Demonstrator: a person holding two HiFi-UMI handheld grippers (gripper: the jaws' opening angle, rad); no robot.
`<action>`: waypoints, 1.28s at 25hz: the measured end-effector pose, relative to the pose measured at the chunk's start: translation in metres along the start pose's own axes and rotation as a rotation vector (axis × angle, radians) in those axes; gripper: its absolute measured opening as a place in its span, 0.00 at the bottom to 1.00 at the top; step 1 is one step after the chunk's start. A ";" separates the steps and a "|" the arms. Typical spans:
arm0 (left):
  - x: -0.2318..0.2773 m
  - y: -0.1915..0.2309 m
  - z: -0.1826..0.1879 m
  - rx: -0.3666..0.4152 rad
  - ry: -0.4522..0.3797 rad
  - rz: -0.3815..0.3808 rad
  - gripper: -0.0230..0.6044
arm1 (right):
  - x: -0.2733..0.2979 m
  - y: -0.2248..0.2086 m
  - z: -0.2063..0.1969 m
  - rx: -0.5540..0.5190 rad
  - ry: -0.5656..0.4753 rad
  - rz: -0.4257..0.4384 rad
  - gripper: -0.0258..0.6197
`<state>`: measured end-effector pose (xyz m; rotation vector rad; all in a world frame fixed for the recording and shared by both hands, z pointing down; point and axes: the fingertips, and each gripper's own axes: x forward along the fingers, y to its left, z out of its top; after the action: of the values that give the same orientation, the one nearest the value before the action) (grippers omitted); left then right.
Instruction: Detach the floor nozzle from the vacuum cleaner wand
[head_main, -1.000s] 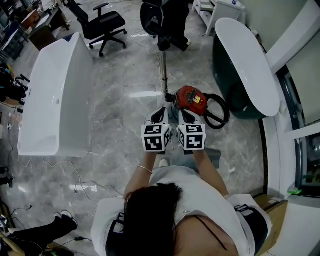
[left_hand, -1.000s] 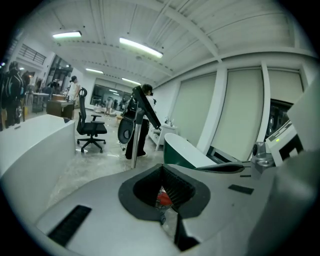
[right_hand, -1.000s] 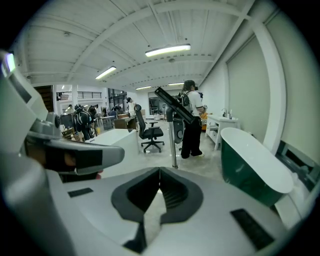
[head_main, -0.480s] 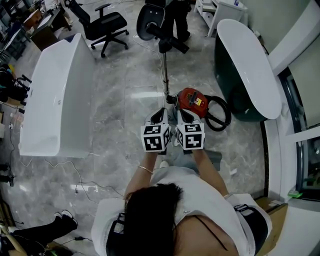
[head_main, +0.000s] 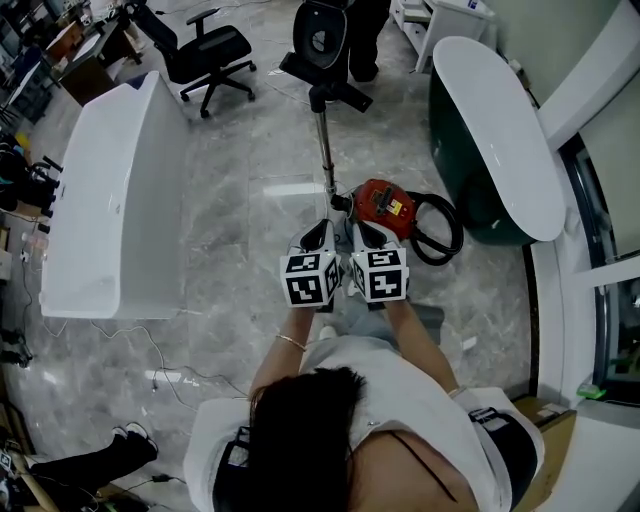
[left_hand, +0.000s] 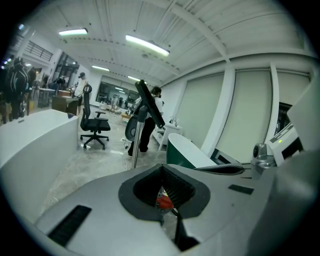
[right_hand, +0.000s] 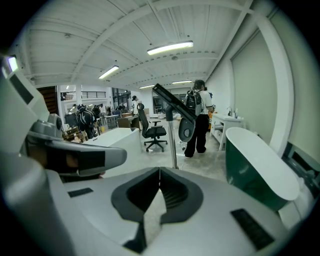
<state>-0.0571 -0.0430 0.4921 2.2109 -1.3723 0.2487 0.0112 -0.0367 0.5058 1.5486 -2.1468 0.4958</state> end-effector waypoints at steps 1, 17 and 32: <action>0.003 -0.001 0.000 -0.003 -0.002 0.002 0.04 | 0.001 -0.002 0.000 -0.002 0.002 0.002 0.06; 0.049 -0.006 0.007 0.016 0.016 0.029 0.04 | 0.029 -0.053 -0.001 0.033 0.046 -0.003 0.06; 0.099 -0.007 0.032 0.011 0.006 0.058 0.04 | 0.063 -0.087 0.028 0.008 0.029 0.035 0.06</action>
<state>-0.0079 -0.1345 0.5037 2.1795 -1.4361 0.2845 0.0728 -0.1274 0.5195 1.5017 -2.1560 0.5357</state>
